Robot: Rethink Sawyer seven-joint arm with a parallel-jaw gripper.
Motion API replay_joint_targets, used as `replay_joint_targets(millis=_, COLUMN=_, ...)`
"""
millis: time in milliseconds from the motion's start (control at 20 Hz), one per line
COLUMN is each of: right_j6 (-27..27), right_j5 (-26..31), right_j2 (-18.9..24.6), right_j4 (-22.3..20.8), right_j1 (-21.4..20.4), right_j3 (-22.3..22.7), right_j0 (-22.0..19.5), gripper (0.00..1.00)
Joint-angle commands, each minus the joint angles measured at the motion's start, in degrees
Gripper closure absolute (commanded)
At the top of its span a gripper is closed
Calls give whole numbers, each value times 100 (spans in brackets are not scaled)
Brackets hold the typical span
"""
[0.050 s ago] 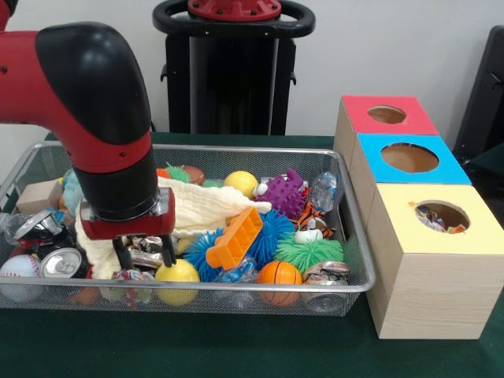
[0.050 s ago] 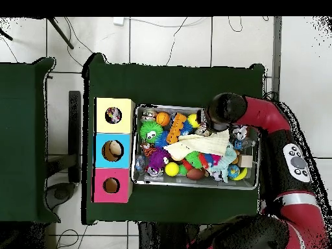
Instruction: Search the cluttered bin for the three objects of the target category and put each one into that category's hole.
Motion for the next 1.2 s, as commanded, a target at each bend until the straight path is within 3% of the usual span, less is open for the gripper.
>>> replay_joint_targets(millis=50, right_j6=-1250, right_j5=231, right_j2=421, right_j4=-77, right_j1=273, right_j3=-308, right_j0=-80, gripper=0)
replay_joint_targets(millis=700, right_j6=-1534, right_j5=209, right_j2=408, right_j4=-155, right_j1=295, right_j3=-338, right_j0=-284, gripper=0)
replay_joint_targets(millis=950, right_j6=-1507, right_j5=87, right_j2=378, right_j4=-201, right_j1=134, right_j3=-100, right_j0=-329, gripper=0)
replay_joint_targets(millis=1200, right_j6=-1387, right_j5=-104, right_j2=364, right_j4=-283, right_j1=218, right_j3=-141, right_j0=-252, gripper=0)
